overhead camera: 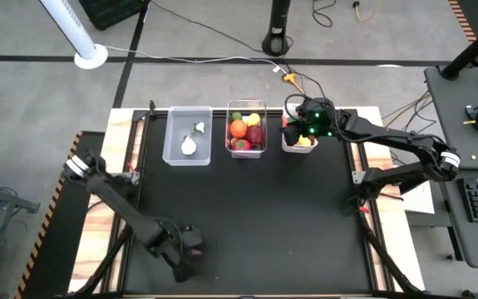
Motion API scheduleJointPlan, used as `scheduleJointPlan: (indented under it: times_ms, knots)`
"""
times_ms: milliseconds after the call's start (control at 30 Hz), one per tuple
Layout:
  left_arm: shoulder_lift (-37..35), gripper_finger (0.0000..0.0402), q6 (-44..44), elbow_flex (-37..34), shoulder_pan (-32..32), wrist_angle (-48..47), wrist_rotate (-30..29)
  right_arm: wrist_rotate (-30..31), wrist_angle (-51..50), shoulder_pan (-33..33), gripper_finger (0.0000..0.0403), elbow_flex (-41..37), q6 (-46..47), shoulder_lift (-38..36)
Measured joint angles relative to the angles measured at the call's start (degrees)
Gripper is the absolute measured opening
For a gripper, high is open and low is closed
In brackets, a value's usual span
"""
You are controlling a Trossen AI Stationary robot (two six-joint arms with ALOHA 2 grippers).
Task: Sort produce into baskets
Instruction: Put the violet eggplant into the left transparent bin
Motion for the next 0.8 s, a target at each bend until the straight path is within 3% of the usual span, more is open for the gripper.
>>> scheduleJointPlan:
  times_ms: [433, 667, 800]
  knots:
    - [-17.7, 0.0062, 12.4, 0.0, 15.6, -4.6, -10.3, -2.3, 0.2, 0.0, 0.0203, 0.0, 2.0, 0.0]
    - [-23.6, 0.0063, 25.0, 0.0, 29.9, -9.3, -14.4, -4.3, 0.1, 0.0, 0.0203, 0.0, 5.3, -0.2]
    - [-24.3, 0.0063, 32.9, -0.1, 42.4, -9.9, -14.5, -4.8, 0.2, 0.0, 0.0203, 0.0, 6.4, -1.0]
